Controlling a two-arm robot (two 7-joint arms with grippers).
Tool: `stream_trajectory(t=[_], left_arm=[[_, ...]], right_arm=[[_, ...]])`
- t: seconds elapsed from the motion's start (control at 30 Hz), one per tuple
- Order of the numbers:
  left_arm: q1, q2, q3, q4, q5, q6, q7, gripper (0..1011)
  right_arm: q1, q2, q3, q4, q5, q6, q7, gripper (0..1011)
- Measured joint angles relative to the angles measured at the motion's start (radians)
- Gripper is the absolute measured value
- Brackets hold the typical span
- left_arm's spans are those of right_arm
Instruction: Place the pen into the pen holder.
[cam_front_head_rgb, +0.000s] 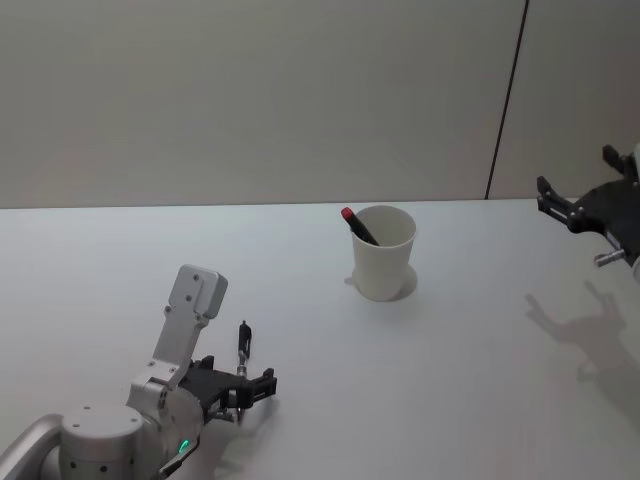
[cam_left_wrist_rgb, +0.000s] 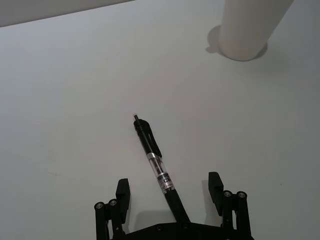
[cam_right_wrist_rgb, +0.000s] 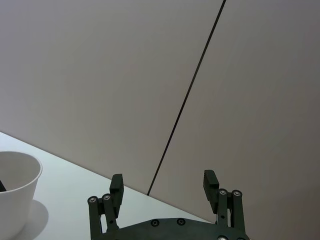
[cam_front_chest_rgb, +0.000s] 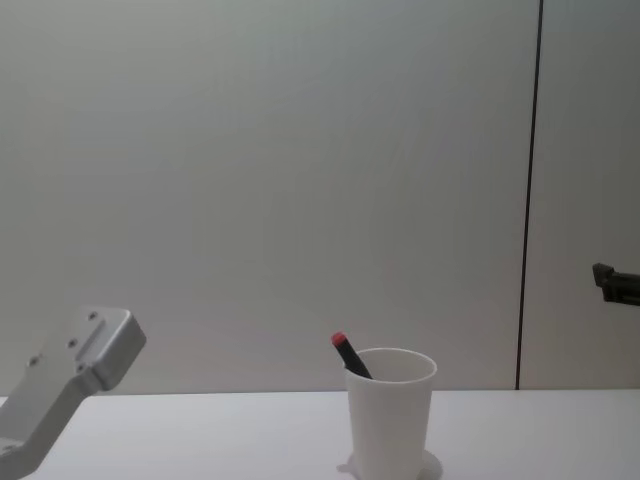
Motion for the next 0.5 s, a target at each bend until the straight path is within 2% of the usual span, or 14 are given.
stream_trajectory(t=[0.3,0.5], left_arm=[[-0.002,-0.003,-0.001,0.003,0.01,0.018,-0.004,997],[-0.005,-0.006,-0.002,0.005,0.021,0.035,-0.012,880]], right_arm=[[0.0,0.0,0.0,0.0,0.0,0.0,0.0,1002],[0.0,0.0,0.0,0.0,0.0,0.0,0.0,1002]])
